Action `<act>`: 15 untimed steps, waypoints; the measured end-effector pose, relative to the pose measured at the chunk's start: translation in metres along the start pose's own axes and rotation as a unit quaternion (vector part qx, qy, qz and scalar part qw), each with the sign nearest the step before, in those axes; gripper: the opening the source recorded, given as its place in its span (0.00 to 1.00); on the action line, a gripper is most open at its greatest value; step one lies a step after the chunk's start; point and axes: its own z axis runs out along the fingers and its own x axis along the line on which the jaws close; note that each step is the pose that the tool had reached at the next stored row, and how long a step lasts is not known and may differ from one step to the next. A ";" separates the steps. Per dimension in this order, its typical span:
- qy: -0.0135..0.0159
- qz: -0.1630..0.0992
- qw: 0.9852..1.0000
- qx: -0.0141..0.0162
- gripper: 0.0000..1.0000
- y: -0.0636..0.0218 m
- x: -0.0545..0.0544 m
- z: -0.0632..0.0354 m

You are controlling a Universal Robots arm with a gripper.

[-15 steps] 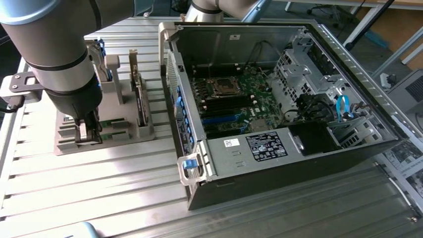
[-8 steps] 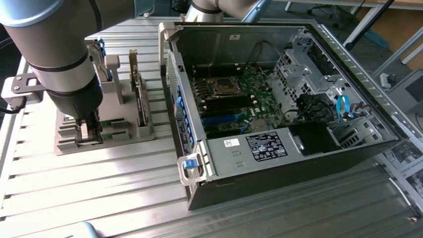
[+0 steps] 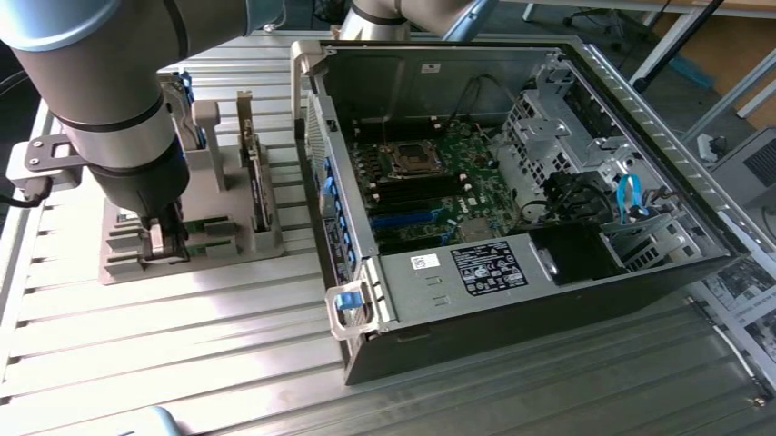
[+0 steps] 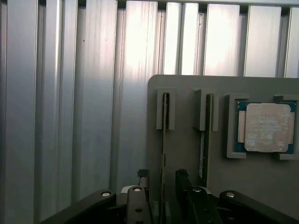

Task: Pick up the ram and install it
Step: 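Pick up the ram and move it above insertion slot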

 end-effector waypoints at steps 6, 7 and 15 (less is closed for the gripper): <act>0.000 0.000 1.000 0.000 0.36 -0.0001 -0.003 0.0002; 0.000 0.000 1.000 0.000 0.36 -0.0001 -0.003 0.0002; 0.000 0.000 1.000 0.000 0.13 -0.0001 -0.003 0.0002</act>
